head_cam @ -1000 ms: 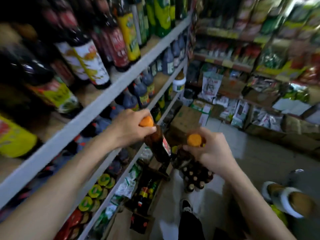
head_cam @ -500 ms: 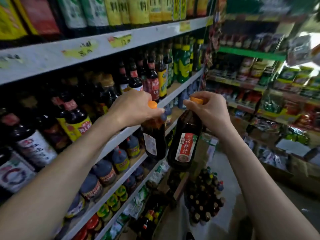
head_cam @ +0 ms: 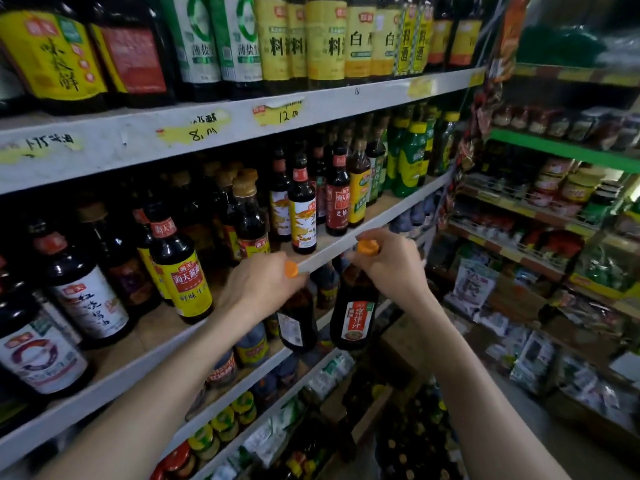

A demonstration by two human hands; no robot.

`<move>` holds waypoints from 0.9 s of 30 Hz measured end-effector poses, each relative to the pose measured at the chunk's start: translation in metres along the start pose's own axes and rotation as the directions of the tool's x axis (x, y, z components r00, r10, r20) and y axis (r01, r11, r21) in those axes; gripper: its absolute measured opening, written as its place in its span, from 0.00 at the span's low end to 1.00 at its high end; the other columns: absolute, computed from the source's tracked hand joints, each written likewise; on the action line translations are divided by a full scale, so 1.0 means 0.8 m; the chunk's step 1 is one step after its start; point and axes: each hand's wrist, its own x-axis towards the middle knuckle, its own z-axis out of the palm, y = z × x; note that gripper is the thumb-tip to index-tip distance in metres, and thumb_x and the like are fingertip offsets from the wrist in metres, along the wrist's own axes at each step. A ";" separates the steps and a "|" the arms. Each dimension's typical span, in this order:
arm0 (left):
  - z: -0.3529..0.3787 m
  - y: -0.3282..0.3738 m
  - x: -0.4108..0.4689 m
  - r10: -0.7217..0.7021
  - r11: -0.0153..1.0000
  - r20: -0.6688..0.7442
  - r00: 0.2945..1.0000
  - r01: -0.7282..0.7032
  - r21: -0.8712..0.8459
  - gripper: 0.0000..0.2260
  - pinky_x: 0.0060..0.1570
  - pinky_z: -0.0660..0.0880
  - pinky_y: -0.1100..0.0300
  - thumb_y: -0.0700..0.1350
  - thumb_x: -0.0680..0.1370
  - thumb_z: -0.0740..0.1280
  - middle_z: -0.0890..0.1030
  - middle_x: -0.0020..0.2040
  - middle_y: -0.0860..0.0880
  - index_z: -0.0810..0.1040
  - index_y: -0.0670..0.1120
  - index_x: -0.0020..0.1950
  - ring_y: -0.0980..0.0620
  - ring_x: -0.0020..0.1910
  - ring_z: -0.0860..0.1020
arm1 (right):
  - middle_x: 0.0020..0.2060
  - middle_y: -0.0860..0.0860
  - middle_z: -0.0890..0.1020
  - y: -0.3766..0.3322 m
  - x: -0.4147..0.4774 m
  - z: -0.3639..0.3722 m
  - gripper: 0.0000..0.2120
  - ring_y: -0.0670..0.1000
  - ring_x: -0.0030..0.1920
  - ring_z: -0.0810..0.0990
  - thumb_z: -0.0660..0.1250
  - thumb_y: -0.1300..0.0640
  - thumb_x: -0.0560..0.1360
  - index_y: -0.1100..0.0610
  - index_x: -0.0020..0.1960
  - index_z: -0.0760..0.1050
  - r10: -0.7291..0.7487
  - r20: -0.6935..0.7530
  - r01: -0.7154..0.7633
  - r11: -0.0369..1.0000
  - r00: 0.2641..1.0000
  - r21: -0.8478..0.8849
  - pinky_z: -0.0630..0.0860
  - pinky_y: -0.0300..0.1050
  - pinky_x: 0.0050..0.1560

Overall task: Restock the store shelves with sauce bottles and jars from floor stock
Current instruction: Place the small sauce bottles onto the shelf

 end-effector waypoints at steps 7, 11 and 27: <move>0.032 0.029 0.053 -0.112 0.993 -0.092 0.989 0.116 0.038 0.19 0.23 0.55 0.63 0.63 0.70 0.66 0.68 0.25 0.57 0.65 0.52 0.29 0.61 0.26 0.65 | 0.38 0.44 0.79 0.044 0.082 0.021 0.17 0.51 0.43 0.80 0.74 0.42 0.70 0.49 0.54 0.80 -0.164 0.099 0.159 0.985 0.981 0.064 0.77 0.48 0.40; 0.052 0.054 0.076 -0.187 0.980 -0.127 0.974 0.194 0.047 0.19 0.22 0.54 0.65 0.60 0.70 0.68 0.66 0.23 0.58 0.64 0.53 0.27 0.64 0.24 0.64 | 0.42 0.47 0.83 0.066 0.124 0.020 0.18 0.52 0.45 0.81 0.74 0.44 0.71 0.53 0.56 0.80 -0.274 0.157 0.254 0.958 0.949 0.135 0.78 0.50 0.43; -0.004 0.041 0.063 -0.409 0.871 -0.191 0.892 0.444 0.210 0.21 0.23 0.59 0.60 0.64 0.73 0.67 0.72 0.29 0.51 0.68 0.49 0.31 0.47 0.31 0.73 | 0.31 0.45 0.77 0.007 0.176 0.060 0.15 0.47 0.33 0.76 0.73 0.46 0.73 0.52 0.55 0.77 -0.471 0.275 0.400 0.873 0.838 0.278 0.68 0.41 0.31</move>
